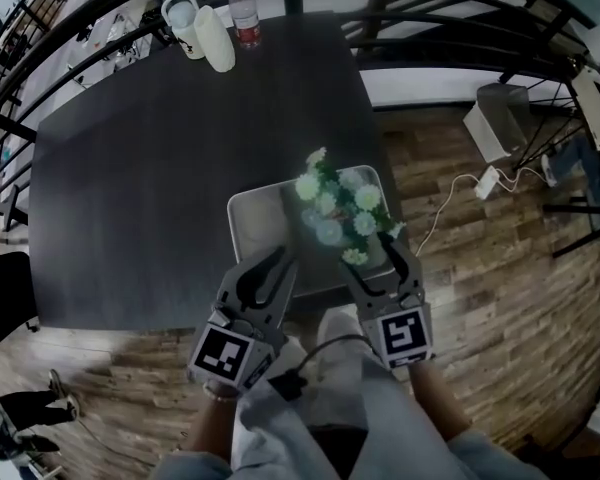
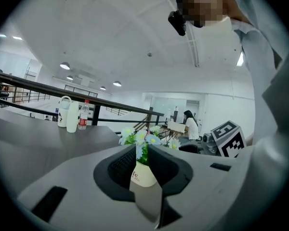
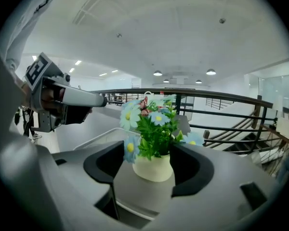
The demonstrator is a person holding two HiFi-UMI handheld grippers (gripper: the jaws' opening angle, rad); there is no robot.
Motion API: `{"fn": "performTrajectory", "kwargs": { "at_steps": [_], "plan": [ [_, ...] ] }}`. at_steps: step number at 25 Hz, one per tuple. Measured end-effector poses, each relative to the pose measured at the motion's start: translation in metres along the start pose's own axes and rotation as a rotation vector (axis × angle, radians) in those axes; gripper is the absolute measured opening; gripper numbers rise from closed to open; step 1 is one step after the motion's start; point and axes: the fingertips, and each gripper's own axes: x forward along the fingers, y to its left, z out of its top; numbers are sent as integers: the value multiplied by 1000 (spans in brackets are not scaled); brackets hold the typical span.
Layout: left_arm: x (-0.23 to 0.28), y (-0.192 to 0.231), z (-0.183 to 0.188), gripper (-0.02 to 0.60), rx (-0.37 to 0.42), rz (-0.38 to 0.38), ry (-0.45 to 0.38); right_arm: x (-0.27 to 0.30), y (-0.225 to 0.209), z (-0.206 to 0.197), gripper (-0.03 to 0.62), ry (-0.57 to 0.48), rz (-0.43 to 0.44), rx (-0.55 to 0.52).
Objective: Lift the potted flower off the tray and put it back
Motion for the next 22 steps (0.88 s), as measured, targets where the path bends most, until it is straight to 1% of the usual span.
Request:
{"fn": "performTrajectory", "kwargs": {
  "at_steps": [3, 6, 10, 14, 18, 19, 22],
  "plan": [
    [10, 3, -14, 96, -36, -8, 48, 9, -3, -5, 287, 4, -5, 11],
    [21, 4, -25, 157, -74, -28, 80, 15, -5, -7, 293, -2, -7, 21],
    [34, 4, -36, 225, -82, -46, 102, 21, -7, -6, 299, -23, -5, 42],
    [49, 1, -44, 256, -92, -60, 109, 25, -12, -3, 299, -28, 1, 47],
    [67, 0, -44, 268, -99, -83, 63, 33, -18, 2, 299, -48, 4, 49],
    [70, 0, -41, 279, -101, -86, 59, 36, -19, 4, 299, -53, 5, 46],
    [78, 3, -36, 279, -118, -86, 54, 42, -22, 7, 299, -55, 18, 21]
  ]
}}
